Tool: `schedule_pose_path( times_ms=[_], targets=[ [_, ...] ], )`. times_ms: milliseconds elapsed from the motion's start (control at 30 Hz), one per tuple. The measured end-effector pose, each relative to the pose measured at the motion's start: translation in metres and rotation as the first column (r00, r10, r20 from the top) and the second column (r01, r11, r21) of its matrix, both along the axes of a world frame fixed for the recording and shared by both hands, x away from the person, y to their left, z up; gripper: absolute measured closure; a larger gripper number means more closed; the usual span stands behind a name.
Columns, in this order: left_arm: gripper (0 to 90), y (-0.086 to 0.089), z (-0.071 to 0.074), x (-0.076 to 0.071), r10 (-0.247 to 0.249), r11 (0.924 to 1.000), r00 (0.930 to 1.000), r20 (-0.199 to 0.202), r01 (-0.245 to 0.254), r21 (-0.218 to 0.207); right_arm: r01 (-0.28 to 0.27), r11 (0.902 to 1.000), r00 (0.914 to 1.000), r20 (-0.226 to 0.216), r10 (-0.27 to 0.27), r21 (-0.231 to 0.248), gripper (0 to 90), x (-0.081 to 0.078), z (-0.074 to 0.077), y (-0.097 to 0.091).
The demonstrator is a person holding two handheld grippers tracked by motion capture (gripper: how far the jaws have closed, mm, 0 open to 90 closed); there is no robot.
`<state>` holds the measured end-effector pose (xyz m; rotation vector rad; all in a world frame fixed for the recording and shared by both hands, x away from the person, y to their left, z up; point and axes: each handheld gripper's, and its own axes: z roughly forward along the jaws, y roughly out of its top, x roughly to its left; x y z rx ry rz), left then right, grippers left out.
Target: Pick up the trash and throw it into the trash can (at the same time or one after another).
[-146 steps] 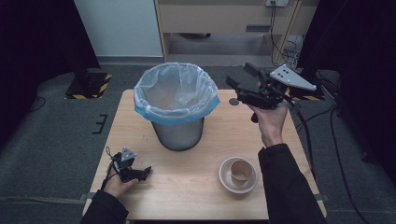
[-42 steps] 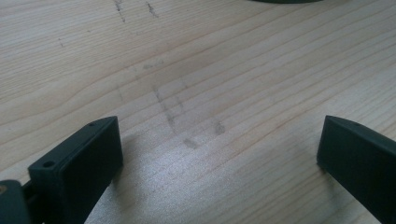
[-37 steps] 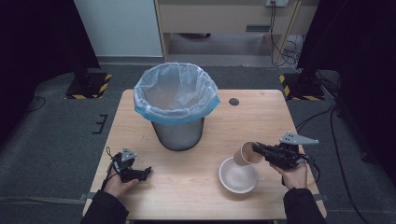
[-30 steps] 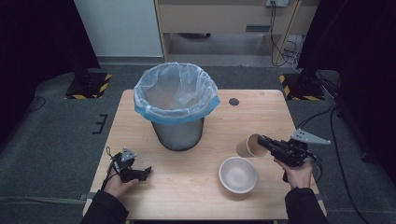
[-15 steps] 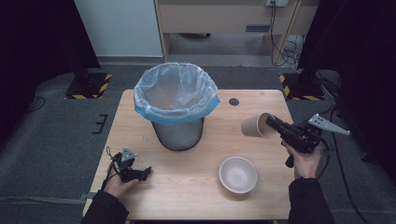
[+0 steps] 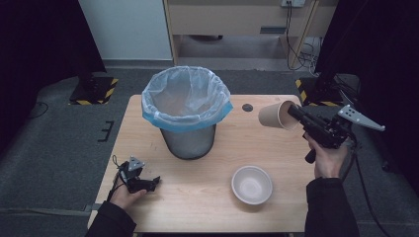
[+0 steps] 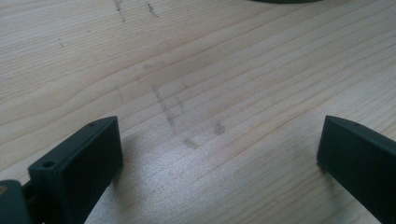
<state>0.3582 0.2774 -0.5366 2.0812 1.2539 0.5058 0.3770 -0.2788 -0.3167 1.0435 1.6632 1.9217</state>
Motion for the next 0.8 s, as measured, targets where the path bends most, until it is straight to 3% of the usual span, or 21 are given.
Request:
schedule_pose_path(
  times_ms=[300, 800],
  targets=[
    [0.0, 0.0, 0.0, 0.0, 0.0, 1.0, 1.0, 0.0, 0.0, 0.0, -0.001, 0.9994, 0.9994, 0.035, -0.001, 0.034, 83.2, 0.006, 0.024, 0.004],
    [0.0, 0.0, 0.0, 0.0, 0.0, 1.0, 1.0, 0.0, 0.0, 0.0, -0.015, 0.9995, 0.9964, 0.084, 0.012, 0.028, 83.2, 0.026, 0.061, 0.037]
  ],
)
